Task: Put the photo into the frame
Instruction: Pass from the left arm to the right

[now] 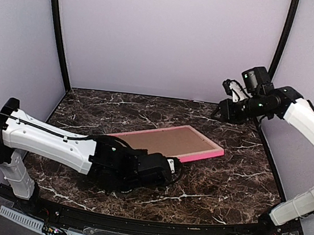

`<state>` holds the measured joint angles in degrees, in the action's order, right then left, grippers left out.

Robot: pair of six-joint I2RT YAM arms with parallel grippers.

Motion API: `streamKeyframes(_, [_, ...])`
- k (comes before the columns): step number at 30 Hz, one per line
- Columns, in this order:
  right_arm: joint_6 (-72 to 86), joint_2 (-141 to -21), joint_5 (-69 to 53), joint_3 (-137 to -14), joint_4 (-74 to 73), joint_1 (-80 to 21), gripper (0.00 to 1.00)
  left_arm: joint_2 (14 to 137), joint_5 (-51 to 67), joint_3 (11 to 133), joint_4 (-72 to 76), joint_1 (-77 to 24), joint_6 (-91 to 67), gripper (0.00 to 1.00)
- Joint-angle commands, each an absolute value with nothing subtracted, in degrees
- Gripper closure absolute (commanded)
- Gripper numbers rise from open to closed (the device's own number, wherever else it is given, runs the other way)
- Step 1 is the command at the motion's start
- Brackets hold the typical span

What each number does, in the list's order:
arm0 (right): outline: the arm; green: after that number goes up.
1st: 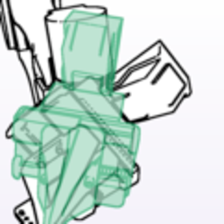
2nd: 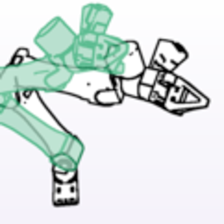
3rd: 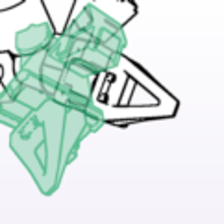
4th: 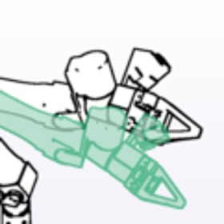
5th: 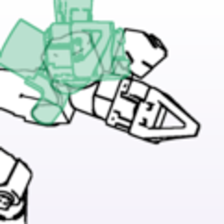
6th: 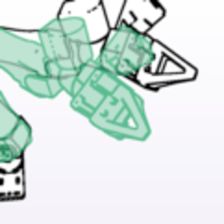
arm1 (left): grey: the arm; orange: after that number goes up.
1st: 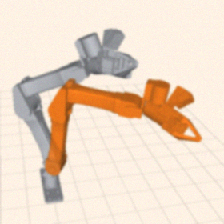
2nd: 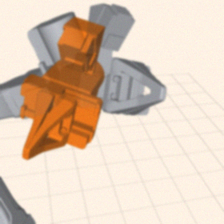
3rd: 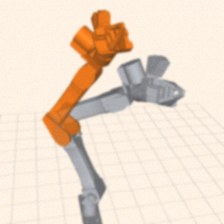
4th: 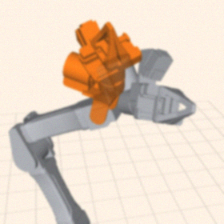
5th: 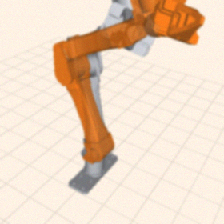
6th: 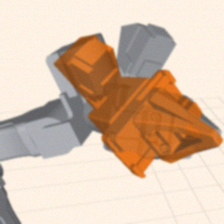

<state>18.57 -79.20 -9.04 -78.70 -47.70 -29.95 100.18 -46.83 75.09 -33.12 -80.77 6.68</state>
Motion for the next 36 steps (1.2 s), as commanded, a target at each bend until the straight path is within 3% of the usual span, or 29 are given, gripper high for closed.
streamKeyframes(1, [16.6,-77.2,-4.2,-87.1,-53.0,-28.7,0.53,90.6,-41.3,81.4,-33.9,-80.8,10.8,0.95])
streamKeyframes(3, [16.0,-77.0,-3.4,-90.2,-54.4,-28.3,0.52,88.7,-39.0,84.0,-35.1,-80.0,11.6,1.0])
streamKeyframes(11, [14.9,-74.9,-1.4,-97.7,-56.0,-26.9,0.49,85.3,-20.6,94.9,-42.0,-71.8,9.7,1.0])
streamKeyframes(16, [14.5,-73.6,-1.5,-96.8,-55.8,-26.7,0.48,84.7,-12.1,99.5,-45.2,-66.1,7.8,1.0])
streamKeyframes(25, [12.8,-71.3,-5.3,-92.3,-51.5,-26.5,0.46,85.8,16.0,108.1,-49.6,-49.7,5.5,1.0])
streamKeyframes(31, [10.9,-70.9,-10.9,-89.5,-48.9,-26.4,0.4,92.3,29.4,120.0,-59.3,-44.0,7.8,1.0])
streamKeyframes(36, [8.0,-70.1,-18.3,-86.6,-45.0,-26.4,0.26,96.3,33.6,126.0,-63.9,-42.4,10.7,1.0])
